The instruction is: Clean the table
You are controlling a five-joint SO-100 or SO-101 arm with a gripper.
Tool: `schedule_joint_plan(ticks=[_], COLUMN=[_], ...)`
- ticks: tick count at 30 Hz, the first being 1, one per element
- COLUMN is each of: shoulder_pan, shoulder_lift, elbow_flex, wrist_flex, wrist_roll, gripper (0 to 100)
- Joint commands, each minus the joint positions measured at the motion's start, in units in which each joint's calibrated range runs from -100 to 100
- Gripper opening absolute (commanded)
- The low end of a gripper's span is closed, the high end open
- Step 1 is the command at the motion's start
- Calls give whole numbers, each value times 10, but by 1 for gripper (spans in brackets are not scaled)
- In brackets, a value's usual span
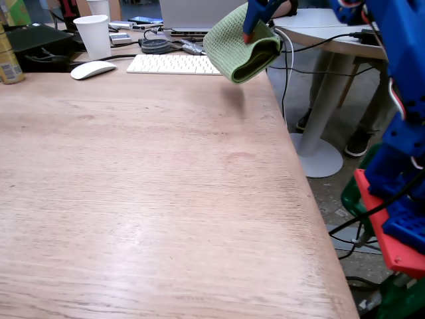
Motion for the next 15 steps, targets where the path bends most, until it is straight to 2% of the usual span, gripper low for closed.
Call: schedule_joint_plan(ticks=[1, 4, 11, 13, 15], shoulder_pan=[-70, -168, -429, -510, -525], shoulder_lift=[-185, -378, -874, -1013, -1092], elbow_flex=[181, 412, 1081, 1197, 1254], wrist_flex=[4, -15, -295, -328, -331], wrist_roll=[-4, -10, -61, -86, -117], gripper=[1, 1, 1, 1, 1])
